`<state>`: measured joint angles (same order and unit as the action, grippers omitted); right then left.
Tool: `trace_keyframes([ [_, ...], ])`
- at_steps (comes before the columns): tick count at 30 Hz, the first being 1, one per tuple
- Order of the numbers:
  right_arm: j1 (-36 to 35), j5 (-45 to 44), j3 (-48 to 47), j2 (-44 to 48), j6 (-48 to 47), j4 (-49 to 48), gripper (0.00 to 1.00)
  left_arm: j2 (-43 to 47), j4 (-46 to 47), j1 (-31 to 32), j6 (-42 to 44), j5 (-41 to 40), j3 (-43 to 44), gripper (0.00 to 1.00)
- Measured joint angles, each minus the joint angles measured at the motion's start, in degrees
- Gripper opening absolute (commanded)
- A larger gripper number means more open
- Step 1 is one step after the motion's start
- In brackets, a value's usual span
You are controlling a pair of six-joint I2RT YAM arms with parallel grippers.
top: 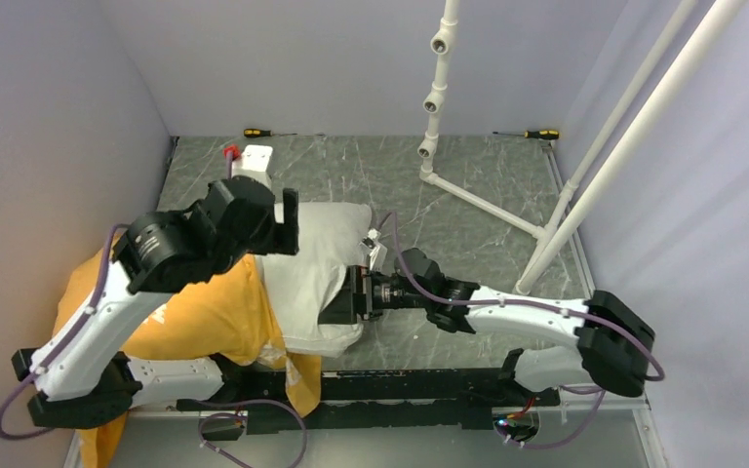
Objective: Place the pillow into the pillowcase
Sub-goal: Stuff the pillow into the pillowcase.
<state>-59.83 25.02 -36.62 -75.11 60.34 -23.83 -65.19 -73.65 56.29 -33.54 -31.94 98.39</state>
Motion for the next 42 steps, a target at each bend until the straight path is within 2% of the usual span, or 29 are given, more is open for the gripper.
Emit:
trace_keyframes([
  [6,0.4,-9.8,-7.4,8.9,-6.8,24.4,1.00,-6.3,-2.6,-17.6,4.1,3.5,-0.4,0.81],
  [11,5.8,-13.3,-10.9,13.9,-10.2,35.3,1.00,-8.9,-1.2,-29.3,6.9,9.3,-4.2,0.58],
  [13,8.5,-14.1,-11.6,14.7,-11.5,37.8,1.00,-8.9,-0.8,-32.5,7.7,11.3,-6.0,0.41],
  [14,9.6,-14.2,-11.8,15.0,-12.0,38.8,1.00,-8.9,-0.4,-33.5,8.0,12.2,-6.9,0.29],
  [15,10.6,-14.2,-11.9,15.1,-12.6,39.9,1.00,-8.9,0.2,-34.2,8.6,13.3,-8.0,0.11],
  [16,11.5,-14.1,-12.0,15.2,-13.0,40.7,1.00,-8.9,0.6,-34.5,8.8,14.3,-9.0,0.01],
  [21,17.6,-11.6,-12.0,14.8,-15.0,42.2,1.00,-8.7,2.6,-35.4,11.0,18.8,-11.8,0.00],
  [25,23.5,-6.0,-12.0,11.9,-14.8,39.1,1.00,-6.9,4.5,-35.7,12.5,23.4,-11.8,0.00],
  [28,26.4,-0.9,-12.0,8.1,-12.4,33.2,1.00,-4.7,6.8,-36.0,13.0,28.8,-11.8,0.00],
  [34,25.8,6.9,-10.4,-0.5,-4.2,17.4,0.98,-3.8,11.8,-36.2,10.6,42.0,-11.9,0.00],
  [36,24.2,7.8,-10.2,-4.0,-1.8,13.8,0.91,-4.1,13.7,-35.9,9.2,45.4,-11.9,0.00],
  [37,23.2,8.1,-10.1,-5.7,-0.5,12.0,0.82,-4.3,14.6,-35.5,8.6,46.6,-11.9,0.00],
  [41,19.3,7.9,-9.1,-10.6,3.6,4.0,0.12,-6.7,16.4,-30.7,7.3,47.3,-11.3,0.00],
  [42,18.5,7.8,-8.6,-11.3,5.0,1.4,0.00,-7.6,16.4,-29.2,7.2,46.9,-10.7,0.00],
])
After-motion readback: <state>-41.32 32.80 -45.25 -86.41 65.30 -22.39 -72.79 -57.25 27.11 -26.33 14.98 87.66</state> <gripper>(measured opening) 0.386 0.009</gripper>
